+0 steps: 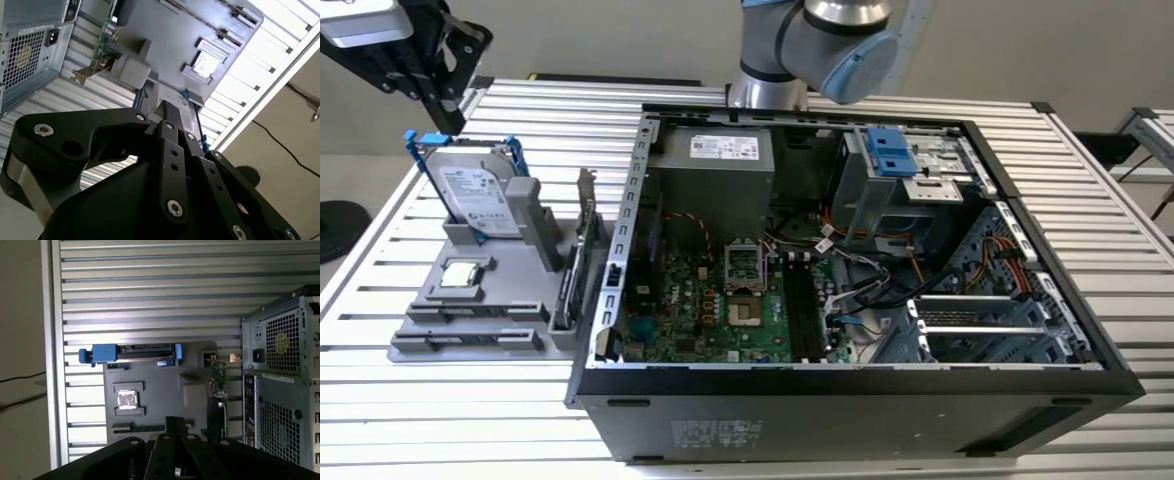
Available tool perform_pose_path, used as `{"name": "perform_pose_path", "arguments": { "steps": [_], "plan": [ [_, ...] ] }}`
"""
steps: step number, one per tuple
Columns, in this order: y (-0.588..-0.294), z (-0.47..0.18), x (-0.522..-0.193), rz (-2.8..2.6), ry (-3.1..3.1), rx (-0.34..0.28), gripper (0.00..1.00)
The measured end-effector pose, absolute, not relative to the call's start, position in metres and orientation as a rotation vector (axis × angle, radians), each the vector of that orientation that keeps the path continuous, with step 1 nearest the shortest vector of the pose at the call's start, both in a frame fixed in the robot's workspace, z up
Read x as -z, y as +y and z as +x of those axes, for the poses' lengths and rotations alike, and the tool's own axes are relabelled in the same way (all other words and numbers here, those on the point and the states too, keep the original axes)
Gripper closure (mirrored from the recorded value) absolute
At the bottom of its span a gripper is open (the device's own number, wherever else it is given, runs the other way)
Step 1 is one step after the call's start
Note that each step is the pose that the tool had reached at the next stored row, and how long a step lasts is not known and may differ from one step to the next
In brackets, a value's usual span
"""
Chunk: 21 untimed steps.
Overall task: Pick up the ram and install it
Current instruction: 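Reach for the ram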
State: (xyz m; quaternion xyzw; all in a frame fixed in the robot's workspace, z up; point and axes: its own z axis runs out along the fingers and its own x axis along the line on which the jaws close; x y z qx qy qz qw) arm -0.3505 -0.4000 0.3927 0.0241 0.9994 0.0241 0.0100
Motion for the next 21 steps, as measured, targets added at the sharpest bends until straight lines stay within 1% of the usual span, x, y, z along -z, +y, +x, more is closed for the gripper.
{"name": "perform_pose_path", "arguments": {
  "steps": [8, 21],
  "plan": [
    [-0.4, -0.3614, -0.3926, 0.015, 3.121, -0.076, 1.0],
    [-0.4027, -0.362, -0.3926, 0.014, 3.121, -0.076, 1.0]
  ]
}}
